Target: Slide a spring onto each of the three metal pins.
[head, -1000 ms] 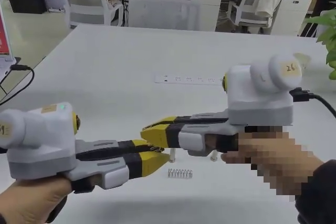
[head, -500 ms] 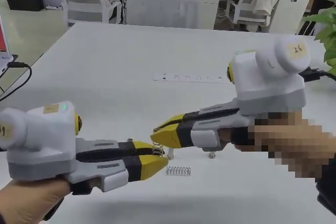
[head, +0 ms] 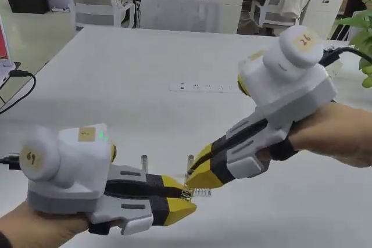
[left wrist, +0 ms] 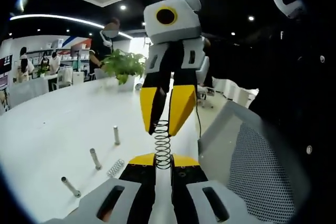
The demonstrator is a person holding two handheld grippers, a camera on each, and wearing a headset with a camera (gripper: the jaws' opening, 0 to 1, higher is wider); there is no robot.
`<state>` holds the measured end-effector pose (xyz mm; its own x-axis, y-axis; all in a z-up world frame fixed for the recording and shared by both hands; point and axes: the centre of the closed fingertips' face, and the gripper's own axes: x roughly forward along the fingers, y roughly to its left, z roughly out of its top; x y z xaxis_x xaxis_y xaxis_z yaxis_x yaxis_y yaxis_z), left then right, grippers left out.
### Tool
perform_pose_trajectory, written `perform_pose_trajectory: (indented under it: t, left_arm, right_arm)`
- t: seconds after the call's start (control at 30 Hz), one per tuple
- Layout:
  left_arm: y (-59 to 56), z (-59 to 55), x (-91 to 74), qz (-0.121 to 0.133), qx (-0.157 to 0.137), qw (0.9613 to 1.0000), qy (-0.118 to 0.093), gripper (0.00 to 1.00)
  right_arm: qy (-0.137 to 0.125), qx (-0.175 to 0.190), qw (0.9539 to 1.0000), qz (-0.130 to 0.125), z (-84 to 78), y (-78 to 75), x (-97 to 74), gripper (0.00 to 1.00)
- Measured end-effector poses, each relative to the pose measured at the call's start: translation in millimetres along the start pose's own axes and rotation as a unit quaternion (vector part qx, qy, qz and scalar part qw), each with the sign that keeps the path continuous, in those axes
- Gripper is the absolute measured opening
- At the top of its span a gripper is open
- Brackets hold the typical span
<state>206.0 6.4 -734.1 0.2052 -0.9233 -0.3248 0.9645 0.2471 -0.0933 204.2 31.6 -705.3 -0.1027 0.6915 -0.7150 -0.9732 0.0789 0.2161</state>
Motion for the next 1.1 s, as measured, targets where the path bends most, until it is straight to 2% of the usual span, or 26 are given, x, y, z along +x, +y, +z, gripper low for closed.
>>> perform_pose_trajectory:
  t: [0.07,0.1,0.13,0.23,0.6,0.73,0.97,1.1]
  left_arm:
    - [-1.8,-1.6,1.2,-0.003,0.004,1.0,0.005,0.02]
    - [-3.1,-3.4,2.1,-0.005,0.008,0.9999,0.011,0.02]
    - [-3.3,-4.0,2.2,-0.006,0.009,0.9999,0.013,0.02]
    - [-4.7,-6.6,2.8,-0.008,0.014,0.9996,0.022,0.02]
    - [-6.1,-8.8,2.7,-0.012,0.012,0.9994,0.029,0.01]
    - [-5.7,-9.7,3.0,-0.011,0.014,0.9993,0.032,0.01]
    - [-6.1,-5.0,3.4,-0.01,0.008,0.9997,0.021,0.01]
    - [-6.3,-1.6,3.2,-0.009,0.004,0.9998,0.015,0.01]
  right_arm:
    - [0.012,-0.003,0.9999,0.006,-1.4,2.3,1.4,0.08]
    - [0.029,-0.011,0.9995,0.008,-4.3,3.2,2.3,0.08]
    - [0.031,-0.012,0.9994,0.01,-4.2,3.8,2.8,0.08]
    - [0.063,-0.027,0.9975,0.014,-8.2,6.3,4.5,0.08]
    - [0.121,-0.049,0.991,0.029,-12.2,8.8,7.1,0.08]
    - [0.129,-0.054,0.9897,0.031,-14.4,9.6,9.4,0.08]
    - [0.14,-0.057,0.9879,0.035,-20.5,7.9,14.3,0.09]
    - [0.138,-0.054,0.9883,0.036,-19.8,6.6,15.1,0.09]
